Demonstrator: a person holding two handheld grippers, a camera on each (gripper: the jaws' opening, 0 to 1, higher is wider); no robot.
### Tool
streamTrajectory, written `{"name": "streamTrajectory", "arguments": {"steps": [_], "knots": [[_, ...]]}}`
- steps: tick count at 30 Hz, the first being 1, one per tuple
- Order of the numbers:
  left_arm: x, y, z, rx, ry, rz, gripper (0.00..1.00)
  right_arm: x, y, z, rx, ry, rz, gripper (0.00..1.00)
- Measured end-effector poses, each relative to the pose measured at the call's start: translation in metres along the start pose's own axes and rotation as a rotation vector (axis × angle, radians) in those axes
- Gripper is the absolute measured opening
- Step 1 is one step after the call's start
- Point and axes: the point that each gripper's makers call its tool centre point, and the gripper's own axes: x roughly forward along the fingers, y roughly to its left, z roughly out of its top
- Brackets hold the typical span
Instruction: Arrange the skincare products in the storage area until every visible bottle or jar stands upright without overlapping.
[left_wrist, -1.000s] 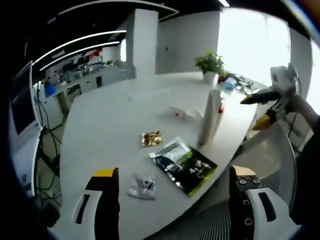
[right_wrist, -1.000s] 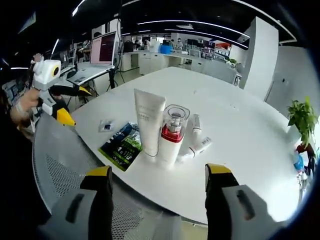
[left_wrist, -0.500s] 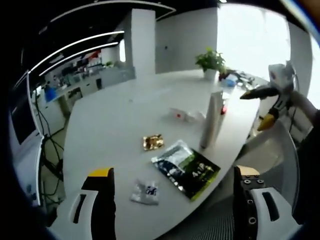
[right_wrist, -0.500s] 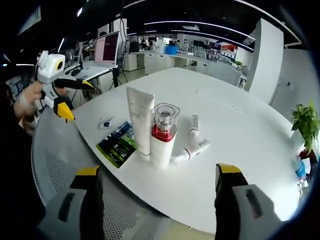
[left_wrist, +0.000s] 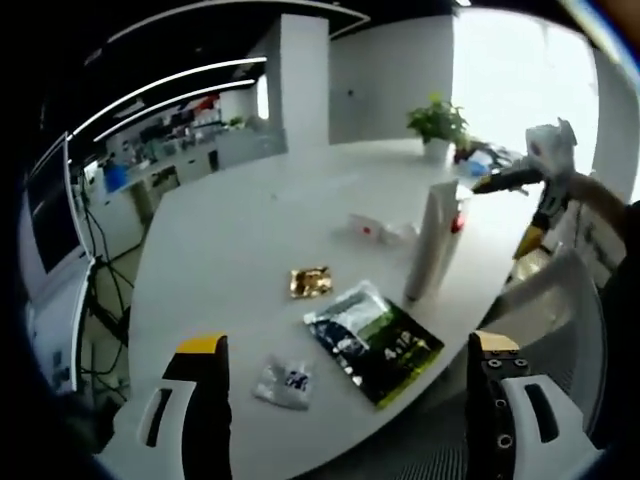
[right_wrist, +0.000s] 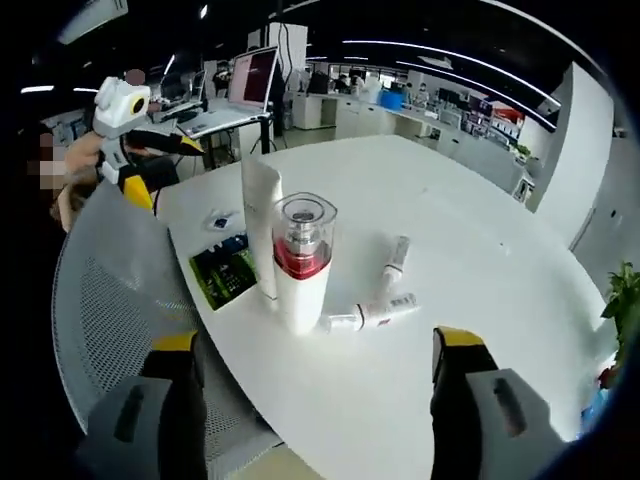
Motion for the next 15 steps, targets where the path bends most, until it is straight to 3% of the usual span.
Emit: {"name": "streamTrajectory", "arguments": {"steps": [3, 5, 8, 15], "knots": [[0.001, 0.000, -0.002, -0.003, 0.017, 0.009, 0.97, 0.006, -0.001, 0.001, -0.080, 0.009, 0.066, 0.97], [0.001, 0.000, 0.000, -0.006, 0.014, 0.011, 0.97, 0.009, -0.004, -0.005, -0.164, 0.058, 0.094, 0.98], [0.000, 0.004, 0.001, -0.013, 0.013, 0.027, 0.97, 0.017, -0.015, -0.007, -0.307, 0.081, 0.124, 0.99], [-0.002, 0.013, 0.000, -0.020, 0.028, 0.045, 0.97, 0.033, -0.035, -0.015, -0.494, 0.159, 0.191, 0.99]]}}
